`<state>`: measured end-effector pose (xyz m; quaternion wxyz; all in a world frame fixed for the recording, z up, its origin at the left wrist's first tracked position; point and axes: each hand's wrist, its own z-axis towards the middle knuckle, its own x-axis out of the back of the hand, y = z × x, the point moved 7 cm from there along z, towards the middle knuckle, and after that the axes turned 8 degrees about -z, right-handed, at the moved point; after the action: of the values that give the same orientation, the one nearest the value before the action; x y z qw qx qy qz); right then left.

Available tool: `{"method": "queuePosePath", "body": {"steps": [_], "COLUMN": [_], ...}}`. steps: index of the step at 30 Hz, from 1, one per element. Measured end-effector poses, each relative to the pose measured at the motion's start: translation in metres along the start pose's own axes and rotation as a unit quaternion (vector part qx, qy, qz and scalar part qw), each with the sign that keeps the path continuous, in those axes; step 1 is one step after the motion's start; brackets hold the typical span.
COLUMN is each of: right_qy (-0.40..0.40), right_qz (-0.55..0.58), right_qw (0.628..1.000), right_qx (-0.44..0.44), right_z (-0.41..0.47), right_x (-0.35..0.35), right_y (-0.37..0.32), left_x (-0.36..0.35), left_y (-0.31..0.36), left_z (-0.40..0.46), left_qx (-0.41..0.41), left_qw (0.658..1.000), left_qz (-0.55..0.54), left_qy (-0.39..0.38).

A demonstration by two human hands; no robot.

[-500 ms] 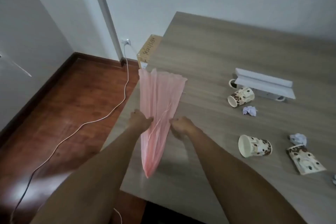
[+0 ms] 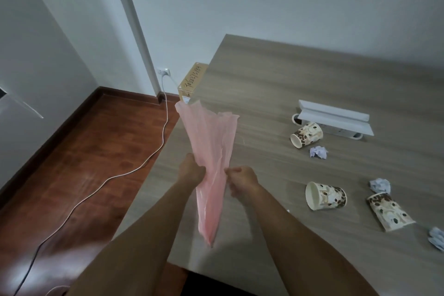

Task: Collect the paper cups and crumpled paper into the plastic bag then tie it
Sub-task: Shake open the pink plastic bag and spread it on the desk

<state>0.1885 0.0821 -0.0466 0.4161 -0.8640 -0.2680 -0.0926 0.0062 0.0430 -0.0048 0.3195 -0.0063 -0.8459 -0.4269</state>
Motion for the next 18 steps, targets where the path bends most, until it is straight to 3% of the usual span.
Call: {"method": "queuePosePath", "body": {"steps": [9, 18], "right_qy": [-0.044, -0.177], "right_qz": [0.086, 0.217], "right_qw": [0.995, 0.957], "right_qx": [0.019, 0.070], "right_z": [-0.068, -0.133], "right_x": [0.054, 0.066], "right_y": [-0.019, -0.058], "left_x": [0.044, 0.089], "left_y": [0.088, 0.134], "left_z": [-0.116, -0.218], "left_qx": [-0.173, -0.284], "left_qw": [0.983, 0.952], "left_qz": [-0.026, -0.009], "left_qy": [0.057, 0.113]}}
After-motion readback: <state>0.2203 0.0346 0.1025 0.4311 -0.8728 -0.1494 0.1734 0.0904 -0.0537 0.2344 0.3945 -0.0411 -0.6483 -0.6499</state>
